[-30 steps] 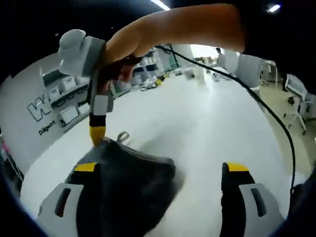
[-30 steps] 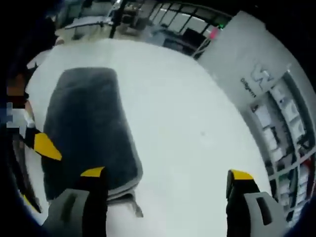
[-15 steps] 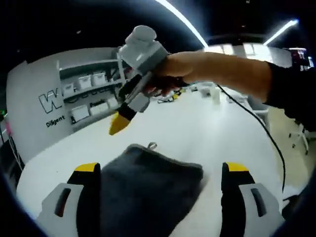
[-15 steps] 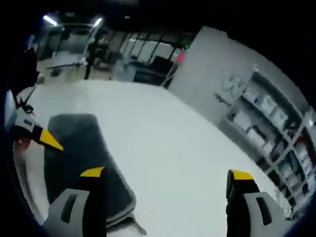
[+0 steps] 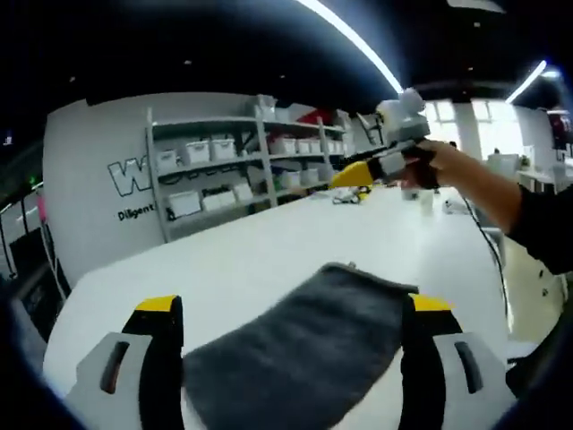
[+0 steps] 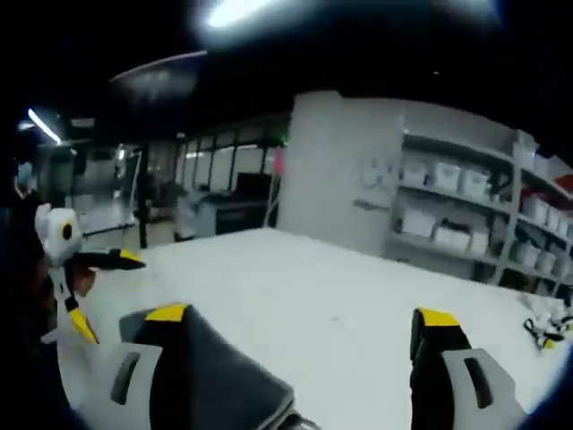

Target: Open the folded towel by lifting each exposed corner and separating the folded layers until the towel lies flat within the target outline without major curled edges

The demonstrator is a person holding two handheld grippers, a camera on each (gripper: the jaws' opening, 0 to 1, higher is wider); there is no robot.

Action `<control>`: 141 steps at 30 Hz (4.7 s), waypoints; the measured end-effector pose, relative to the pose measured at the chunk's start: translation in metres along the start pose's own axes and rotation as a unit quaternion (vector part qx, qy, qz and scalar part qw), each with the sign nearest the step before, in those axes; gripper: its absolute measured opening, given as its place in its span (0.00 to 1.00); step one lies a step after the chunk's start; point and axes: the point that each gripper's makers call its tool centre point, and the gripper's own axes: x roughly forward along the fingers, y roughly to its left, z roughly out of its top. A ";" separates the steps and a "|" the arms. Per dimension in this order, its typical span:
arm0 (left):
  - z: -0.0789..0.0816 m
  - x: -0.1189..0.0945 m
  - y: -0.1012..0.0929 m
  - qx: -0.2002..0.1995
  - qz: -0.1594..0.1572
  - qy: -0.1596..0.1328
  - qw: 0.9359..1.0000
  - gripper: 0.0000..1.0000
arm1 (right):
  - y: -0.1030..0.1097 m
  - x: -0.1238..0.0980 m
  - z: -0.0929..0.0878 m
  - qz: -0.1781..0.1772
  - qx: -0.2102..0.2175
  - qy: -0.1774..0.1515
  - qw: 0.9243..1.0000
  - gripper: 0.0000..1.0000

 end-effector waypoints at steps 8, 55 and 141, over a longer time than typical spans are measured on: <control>-0.005 -0.047 0.062 -0.021 0.047 -0.024 0.998 0.96 | 0.007 -0.030 -0.007 -0.040 0.007 -0.021 0.999 1.00; -0.107 -0.100 0.084 -0.099 0.065 0.044 0.992 0.81 | 0.039 -0.129 -0.090 -0.106 0.045 -0.020 0.993 1.00; -0.157 -0.041 0.036 -0.143 -0.029 0.122 0.982 0.19 | 0.089 -0.070 -0.188 -0.036 0.032 0.116 0.992 0.10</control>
